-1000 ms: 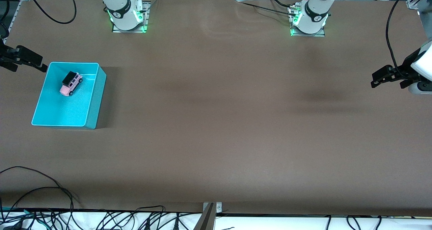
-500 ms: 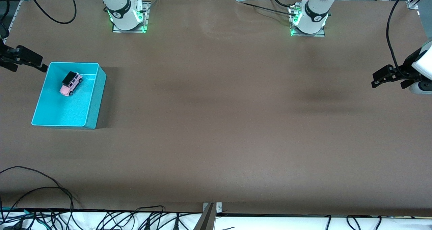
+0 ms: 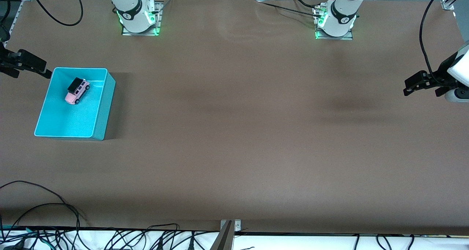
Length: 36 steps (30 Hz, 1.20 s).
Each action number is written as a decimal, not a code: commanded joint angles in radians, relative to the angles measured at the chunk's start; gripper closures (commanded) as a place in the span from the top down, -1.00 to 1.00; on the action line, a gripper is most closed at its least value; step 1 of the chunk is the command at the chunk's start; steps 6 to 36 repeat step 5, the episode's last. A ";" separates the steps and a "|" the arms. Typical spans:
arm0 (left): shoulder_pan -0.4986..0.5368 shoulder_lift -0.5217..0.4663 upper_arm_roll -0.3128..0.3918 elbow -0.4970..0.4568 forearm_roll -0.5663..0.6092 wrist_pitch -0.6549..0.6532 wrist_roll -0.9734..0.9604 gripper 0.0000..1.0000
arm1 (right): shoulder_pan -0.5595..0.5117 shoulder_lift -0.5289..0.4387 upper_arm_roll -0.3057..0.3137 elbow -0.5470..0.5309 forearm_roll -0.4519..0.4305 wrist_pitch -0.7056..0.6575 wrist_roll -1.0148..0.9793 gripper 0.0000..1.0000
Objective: Wind and store pink jeep toy
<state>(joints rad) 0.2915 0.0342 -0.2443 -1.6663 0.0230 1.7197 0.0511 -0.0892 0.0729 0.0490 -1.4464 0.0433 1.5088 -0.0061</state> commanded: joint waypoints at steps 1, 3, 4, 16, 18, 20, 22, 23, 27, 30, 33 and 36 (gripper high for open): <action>0.001 -0.003 0.000 0.010 -0.017 0.003 0.024 1.00 | 0.000 0.010 0.005 0.024 -0.013 -0.010 0.000 1.00; 0.003 -0.003 -0.001 0.010 -0.017 0.003 0.024 1.00 | -0.001 0.010 0.003 0.024 -0.013 -0.009 -0.002 1.00; 0.001 -0.003 0.000 0.010 -0.017 0.003 0.024 1.00 | -0.003 0.010 0.003 0.024 -0.013 -0.009 -0.005 1.00; 0.001 -0.003 -0.001 0.008 -0.017 0.003 0.024 1.00 | -0.003 0.011 0.003 0.024 -0.013 -0.007 -0.008 1.00; 0.001 -0.003 -0.001 0.008 -0.017 0.003 0.024 1.00 | -0.003 0.011 0.003 0.024 -0.013 -0.007 -0.008 1.00; 0.001 -0.003 -0.001 0.008 -0.017 0.003 0.024 1.00 | -0.003 0.011 0.003 0.024 -0.013 -0.007 -0.008 1.00; 0.001 -0.003 -0.001 0.008 -0.017 0.003 0.024 1.00 | -0.003 0.011 0.003 0.024 -0.013 -0.007 -0.008 1.00; 0.001 -0.003 -0.001 0.008 -0.017 0.003 0.024 1.00 | -0.003 0.011 0.003 0.024 -0.013 -0.007 -0.008 1.00; 0.001 -0.003 -0.001 0.008 -0.017 0.003 0.024 1.00 | -0.003 0.011 0.003 0.024 -0.013 -0.007 -0.008 1.00; 0.001 -0.003 -0.001 0.008 -0.017 0.003 0.024 1.00 | -0.003 0.011 0.003 0.024 -0.013 -0.007 -0.008 1.00; 0.001 -0.003 -0.001 0.008 -0.017 0.003 0.024 1.00 | -0.003 0.011 0.003 0.024 -0.013 -0.007 -0.008 1.00; 0.001 -0.003 -0.001 0.008 -0.017 0.003 0.024 1.00 | -0.003 0.011 0.003 0.024 -0.013 -0.007 -0.008 1.00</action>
